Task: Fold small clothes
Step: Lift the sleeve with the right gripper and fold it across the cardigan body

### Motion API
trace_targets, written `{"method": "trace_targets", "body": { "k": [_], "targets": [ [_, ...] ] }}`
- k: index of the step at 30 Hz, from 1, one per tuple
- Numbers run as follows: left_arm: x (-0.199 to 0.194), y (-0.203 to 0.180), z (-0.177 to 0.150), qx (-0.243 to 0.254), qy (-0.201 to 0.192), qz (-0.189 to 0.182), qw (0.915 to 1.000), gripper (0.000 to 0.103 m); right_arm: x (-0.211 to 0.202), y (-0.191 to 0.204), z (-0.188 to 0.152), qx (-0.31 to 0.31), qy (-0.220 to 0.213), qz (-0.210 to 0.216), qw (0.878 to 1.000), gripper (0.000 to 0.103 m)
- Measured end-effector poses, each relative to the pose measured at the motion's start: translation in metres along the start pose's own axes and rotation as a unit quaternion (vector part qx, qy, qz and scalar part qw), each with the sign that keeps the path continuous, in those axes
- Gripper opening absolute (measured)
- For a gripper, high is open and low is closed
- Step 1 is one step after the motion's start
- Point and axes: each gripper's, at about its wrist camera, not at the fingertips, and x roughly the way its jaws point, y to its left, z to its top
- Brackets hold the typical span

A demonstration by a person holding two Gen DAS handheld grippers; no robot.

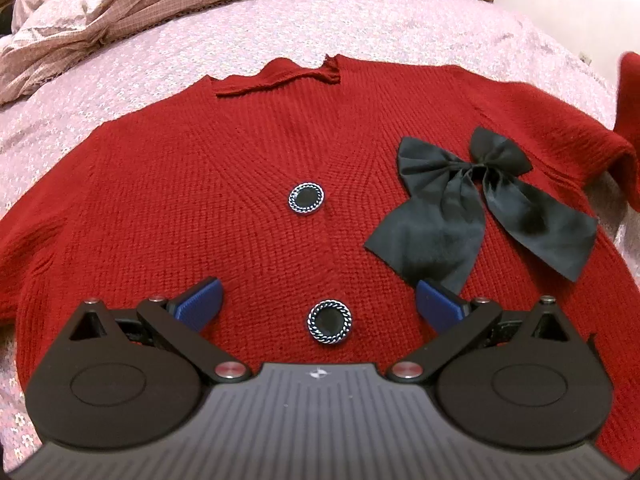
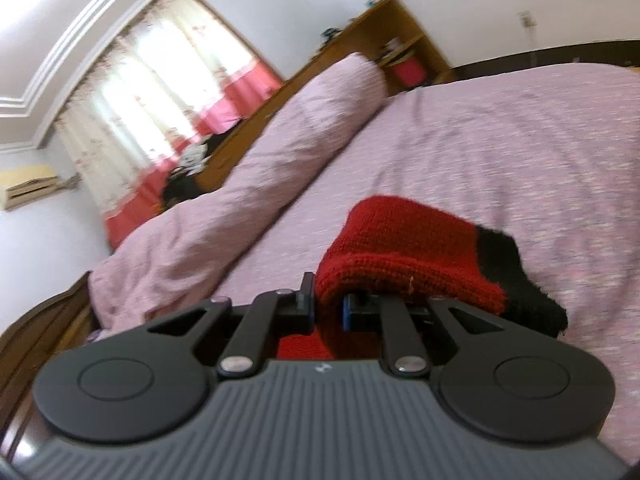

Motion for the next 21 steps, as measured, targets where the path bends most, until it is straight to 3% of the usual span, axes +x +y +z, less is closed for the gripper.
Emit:
{"method": "trace_targets", "body": {
  "k": [10,21],
  "targets": [
    [-0.007,0.012,-0.001,-0.023,-0.002,-0.003,0.9997,0.103,0.024,0.056,-0.006,-0.024,0.034,0.073,0.996,0.015],
    [-0.021,0.039,-0.006,-0.052,-0.005,0.012,0.9985,0.103,0.049,0.126,-0.022,-0.066,0.06,0.15,0.985,0.015]
  ]
}}
